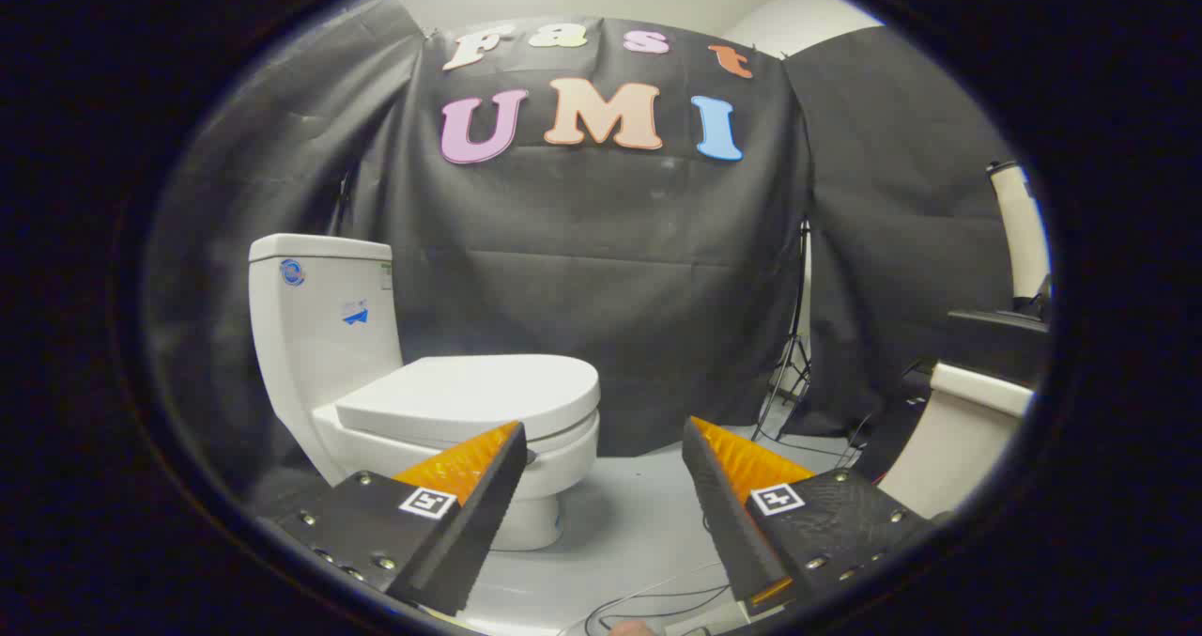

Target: Open the toilet lid.

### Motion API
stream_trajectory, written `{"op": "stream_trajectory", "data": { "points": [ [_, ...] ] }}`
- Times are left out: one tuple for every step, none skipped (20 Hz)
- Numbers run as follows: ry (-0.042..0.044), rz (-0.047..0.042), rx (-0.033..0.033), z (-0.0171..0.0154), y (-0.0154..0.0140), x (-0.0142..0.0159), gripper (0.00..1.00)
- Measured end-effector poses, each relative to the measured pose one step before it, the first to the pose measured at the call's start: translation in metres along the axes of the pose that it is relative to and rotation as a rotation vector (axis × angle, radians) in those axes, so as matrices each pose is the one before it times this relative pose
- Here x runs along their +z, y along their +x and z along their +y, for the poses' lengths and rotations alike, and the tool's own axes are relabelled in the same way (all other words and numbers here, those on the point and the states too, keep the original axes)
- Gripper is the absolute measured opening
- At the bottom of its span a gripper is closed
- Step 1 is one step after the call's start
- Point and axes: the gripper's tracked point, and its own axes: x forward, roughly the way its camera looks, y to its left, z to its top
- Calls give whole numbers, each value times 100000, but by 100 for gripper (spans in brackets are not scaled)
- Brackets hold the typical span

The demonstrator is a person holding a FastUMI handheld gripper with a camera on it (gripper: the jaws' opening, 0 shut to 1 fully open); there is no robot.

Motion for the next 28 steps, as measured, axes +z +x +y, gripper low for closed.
{"op": "stream_trajectory", "data": {
  "points": [
    [-19, 444, 60, 27, 176, -150, 98],
    [-105, 45, -75, 1, 167, 12, 98],
    [-32, 100, -338, -62, 220, -82, 98],
    [117, 456, -286, -68, 268, -83, 98],
    [236, 347, -705, -169, 224, -253, 98],
    [452, 627, -264, -66, 210, -103, 98],
    [455, 223, -237, 42, 122, -128, 98],
    [341, 451, -114, 51, 142, -55, 98],
    [400, 595, 242, 159, 258, -195, 98],
    [307, 275, 219, 174, 265, -36, 98],
    [246, 475, 326, 262, 384, -192, 98],
    [497, 605, 671, 379, 405, -183, 98],
    [755, 870, 741, 390, 445, -289, 98],
    [467, 971, 755, 420, 414, -356, 98],
    [-88, 982, 428, 327, 443, -365, 98],
    [-348, 551, 369, 343, 342, -216, 98],
    [-225, 94, 254, 198, 325, -24, 98],
    [509, 26, 357, 271, 448, 44, 98],
    [876, -25, 72, 200, 504, -75, 98],
    [691, 510, -92, 143, 620, -141, 98],
    [880, 1231, 114, 286, 761, -507, 98],
    [989, 955, 683, 335, 618, -400, 98],
    [1636, 1211, 1307, 419, 605, -427, 98],
    [2119, 1559, 1349, 415, 705, -546, 98],
    [2361, 1784, 725, 269, 565, -743, 98],
    [2577, 1358, 354, 105, 631, -521, 98],
    [2727, 1745, 111, 37, 586, -626, 98],
    [3337, 2321, 347, 51, 645, -575, 98]
  ]
}}
